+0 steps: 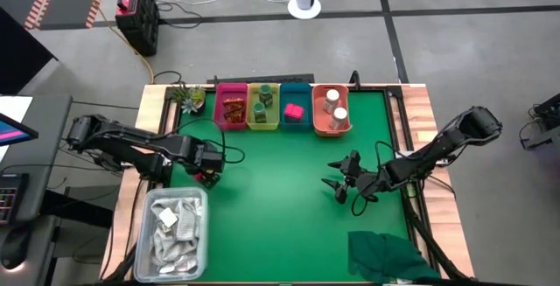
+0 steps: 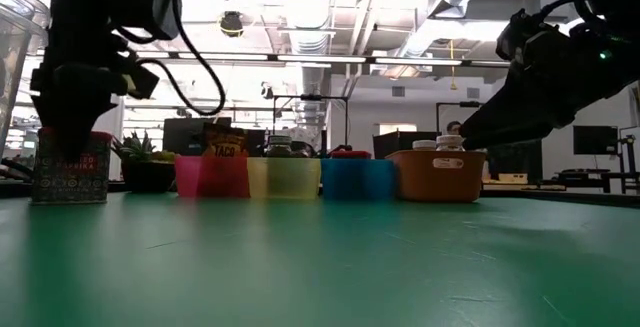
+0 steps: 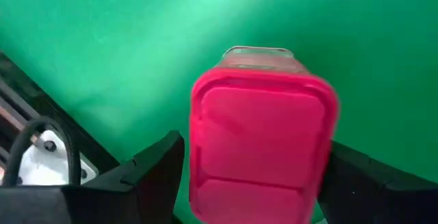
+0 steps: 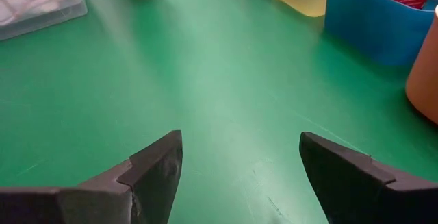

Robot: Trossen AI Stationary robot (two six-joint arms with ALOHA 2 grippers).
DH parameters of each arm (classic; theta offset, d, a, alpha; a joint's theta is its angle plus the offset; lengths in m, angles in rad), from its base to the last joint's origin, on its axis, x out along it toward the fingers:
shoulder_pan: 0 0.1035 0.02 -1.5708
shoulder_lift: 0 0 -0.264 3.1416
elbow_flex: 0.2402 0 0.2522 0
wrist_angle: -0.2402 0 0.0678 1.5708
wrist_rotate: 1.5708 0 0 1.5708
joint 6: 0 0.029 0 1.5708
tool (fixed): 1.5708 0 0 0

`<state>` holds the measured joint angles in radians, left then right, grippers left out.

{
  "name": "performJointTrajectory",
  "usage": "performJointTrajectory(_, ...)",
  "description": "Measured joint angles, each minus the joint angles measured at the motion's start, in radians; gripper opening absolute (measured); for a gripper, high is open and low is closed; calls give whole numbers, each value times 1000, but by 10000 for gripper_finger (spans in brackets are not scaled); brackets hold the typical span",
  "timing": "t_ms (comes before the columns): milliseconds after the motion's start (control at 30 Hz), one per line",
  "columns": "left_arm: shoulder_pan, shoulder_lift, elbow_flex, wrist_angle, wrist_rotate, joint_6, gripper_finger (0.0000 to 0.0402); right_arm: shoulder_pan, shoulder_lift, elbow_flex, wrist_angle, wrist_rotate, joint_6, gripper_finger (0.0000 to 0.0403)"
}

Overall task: Sort spices by type
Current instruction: Put the red lid seasoning can into the blue bin

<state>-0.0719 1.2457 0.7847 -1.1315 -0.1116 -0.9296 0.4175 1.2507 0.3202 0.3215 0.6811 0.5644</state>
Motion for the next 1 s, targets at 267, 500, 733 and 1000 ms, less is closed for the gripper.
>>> performJointTrajectory(267, 2, 0, -8, 55, -8, 46, 219, 0, 0, 0, 11, 0, 0, 317)
performJointTrajectory(500, 94, 0, 59, 167, 25, 118, 204, -19, 0, 0, 11, 0, 1, 317)
performJointTrajectory(733, 192, 195, 314, 242, 77, 370, 204, -21, 0, 1, 18, -2, 0, 317)
performJointTrajectory(1000, 268, 565, 843, 179, 77, 814, 208, -14, 0, 1, 9, -3, 10, 317)
